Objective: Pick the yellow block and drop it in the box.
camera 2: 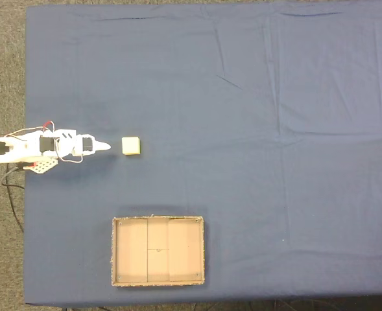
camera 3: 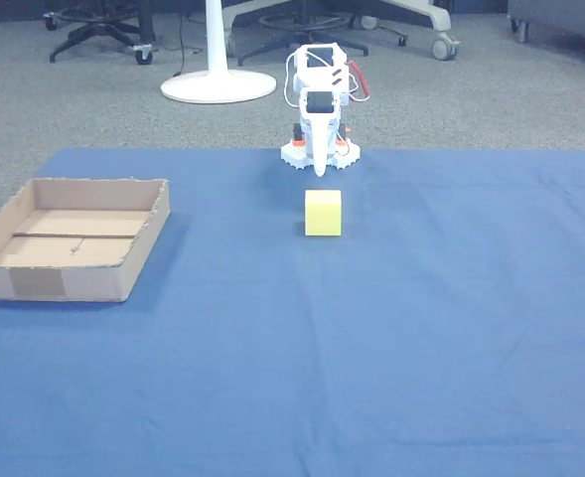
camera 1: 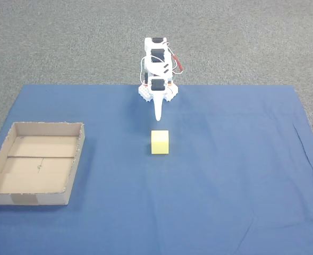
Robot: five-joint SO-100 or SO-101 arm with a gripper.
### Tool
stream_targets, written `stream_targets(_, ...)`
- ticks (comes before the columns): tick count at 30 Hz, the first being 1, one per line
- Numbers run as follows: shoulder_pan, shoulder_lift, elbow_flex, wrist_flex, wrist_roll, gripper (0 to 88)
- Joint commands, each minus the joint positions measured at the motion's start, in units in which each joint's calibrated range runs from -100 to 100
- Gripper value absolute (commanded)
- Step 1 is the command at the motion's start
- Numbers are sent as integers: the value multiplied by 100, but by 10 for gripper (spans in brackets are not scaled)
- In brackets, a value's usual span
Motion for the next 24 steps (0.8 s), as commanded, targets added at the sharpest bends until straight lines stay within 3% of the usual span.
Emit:
stream_targets(1, 31, -11, 79, -32, 5, 2)
stream_targets(13, 70, -11, 79, -32, 0, 2)
stream_targets(15, 31, 437, -292, 134, -83, 84)
stream_targets(17, 149, 1382, -1721, 1018, -264, 192)
stream_targets(19, 267, 2556, -3278, 1606, 142, 279)
stream_targets(24, 259, 4920, -5305, 1763, 93, 354)
